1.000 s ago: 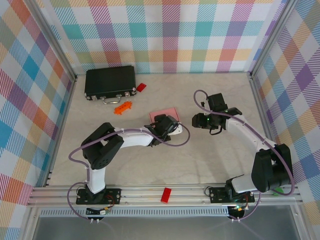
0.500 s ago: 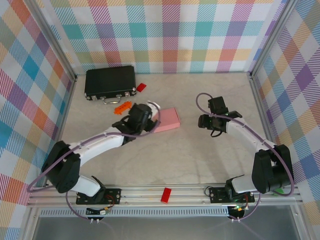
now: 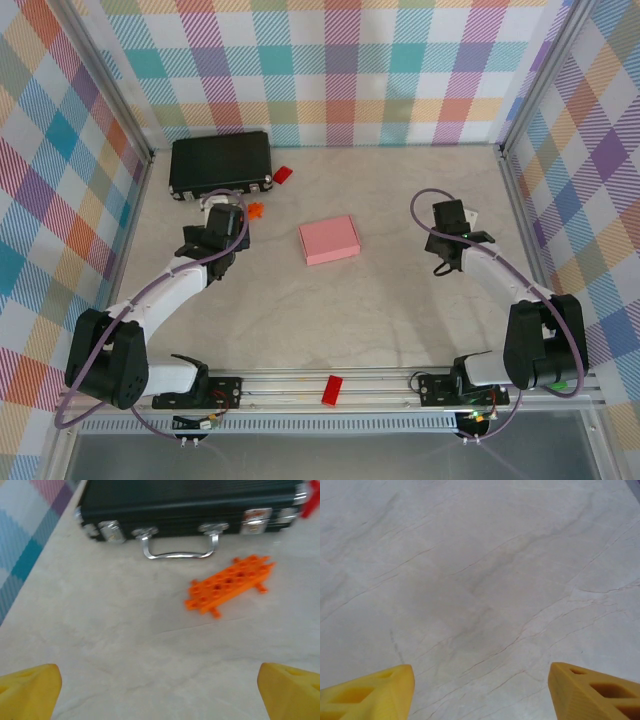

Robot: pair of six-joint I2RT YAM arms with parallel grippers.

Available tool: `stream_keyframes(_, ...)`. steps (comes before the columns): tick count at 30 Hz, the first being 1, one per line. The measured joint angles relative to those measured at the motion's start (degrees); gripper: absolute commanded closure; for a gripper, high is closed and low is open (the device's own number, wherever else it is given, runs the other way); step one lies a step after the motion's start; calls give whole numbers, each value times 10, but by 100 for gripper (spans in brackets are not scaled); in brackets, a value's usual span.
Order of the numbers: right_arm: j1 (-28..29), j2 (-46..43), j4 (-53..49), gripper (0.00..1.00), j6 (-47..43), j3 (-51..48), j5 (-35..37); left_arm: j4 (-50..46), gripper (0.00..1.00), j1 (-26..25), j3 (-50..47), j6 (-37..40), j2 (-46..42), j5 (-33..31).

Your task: Fold the paper box

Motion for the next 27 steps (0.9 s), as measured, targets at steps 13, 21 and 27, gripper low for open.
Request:
stream_keyframes(13, -81, 0, 298, 17, -110, -139, -143, 203, 0, 119, -126, 33, 45, 90)
stream_keyframes(21, -96, 19, 459, 15, -165, -184, -221, 422, 0, 160, -196, 57, 93, 239)
stream_keyframes(27, -98, 23, 578, 15, -197, -236, -256, 516, 0, 161, -220, 62, 121, 300)
